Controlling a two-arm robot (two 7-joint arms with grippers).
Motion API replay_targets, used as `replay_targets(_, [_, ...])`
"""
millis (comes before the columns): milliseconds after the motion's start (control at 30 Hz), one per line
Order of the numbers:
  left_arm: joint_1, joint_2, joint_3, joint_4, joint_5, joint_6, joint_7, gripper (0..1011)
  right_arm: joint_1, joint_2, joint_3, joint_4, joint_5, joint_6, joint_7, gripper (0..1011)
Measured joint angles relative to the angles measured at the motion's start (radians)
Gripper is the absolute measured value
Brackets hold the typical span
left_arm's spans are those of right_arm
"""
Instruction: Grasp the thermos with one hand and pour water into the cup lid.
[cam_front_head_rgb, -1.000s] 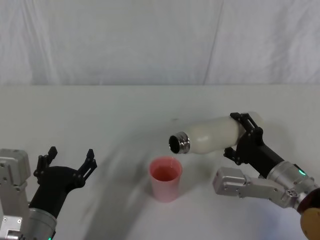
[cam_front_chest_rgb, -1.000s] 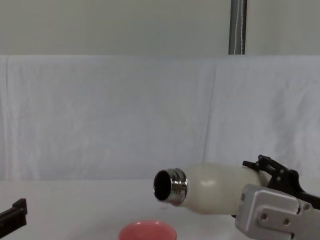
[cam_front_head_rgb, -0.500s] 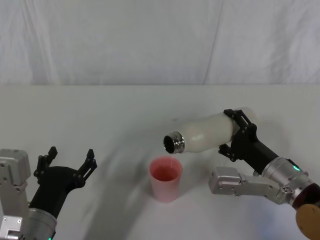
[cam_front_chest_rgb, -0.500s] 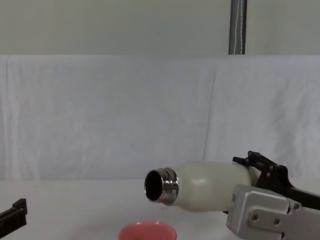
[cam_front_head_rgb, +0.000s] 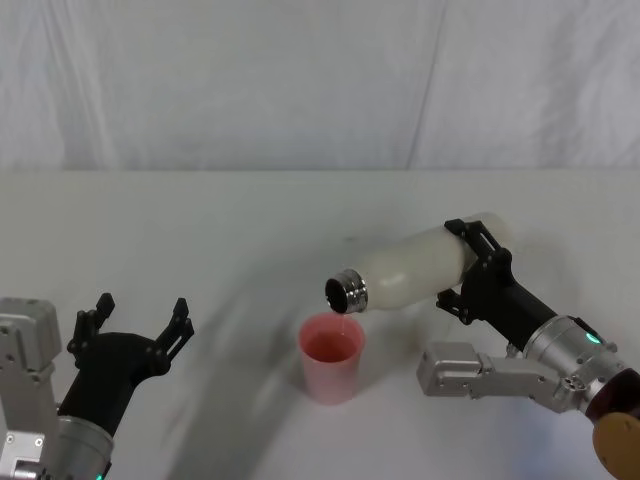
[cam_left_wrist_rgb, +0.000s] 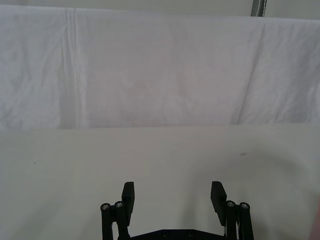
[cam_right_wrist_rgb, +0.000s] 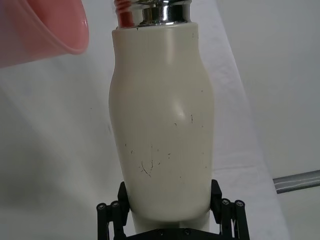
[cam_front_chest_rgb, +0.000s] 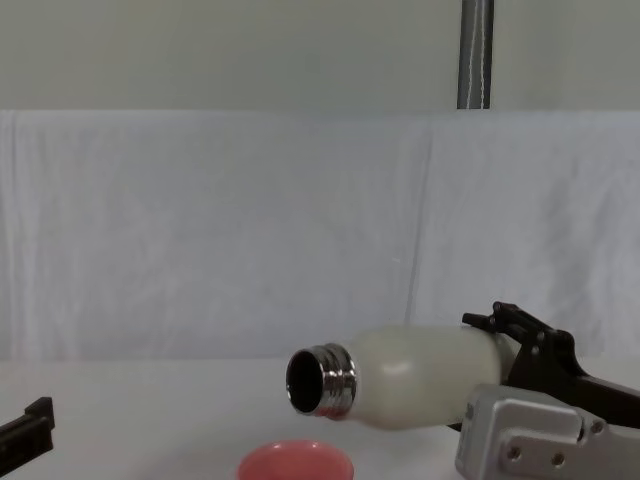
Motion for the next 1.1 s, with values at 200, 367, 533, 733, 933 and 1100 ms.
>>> replay_targets(200, [0.0, 0.0, 0.0, 0.0, 0.0, 0.0, 0.0, 1001, -0.004, 0.007, -0.004, -0.007, -0.01, 0.003, -0.009, 959])
replay_targets(367, [0.0, 0.0, 0.0, 0.0, 0.0, 0.0, 0.0, 1001, -0.006, 0.012, -0.009, -0.012, -0.019, 0.008, -0.012, 959])
replay_targets(533, [0.0, 0.0, 0.0, 0.0, 0.0, 0.0, 0.0, 1001, -0.009, 0.017, -0.013, -0.017, -0.027, 0.011, -0.014, 959])
replay_targets(733, [0.0, 0.0, 0.0, 0.0, 0.0, 0.0, 0.0, 1001, -0.012, 0.022, -0.015, -0.023, -0.031, 0.014, -0.016, 959])
replay_targets(933, [0.0, 0.0, 0.0, 0.0, 0.0, 0.0, 0.0, 1001, -0.013, 0.026, -0.016, -0.025, -0.035, 0.016, -0.017, 959])
replay_targets(1100, [0.0, 0.0, 0.0, 0.0, 0.0, 0.0, 0.0, 1001, -0.014, 0.029, -0.016, -0.028, -0.038, 0.02, -0.017, 959])
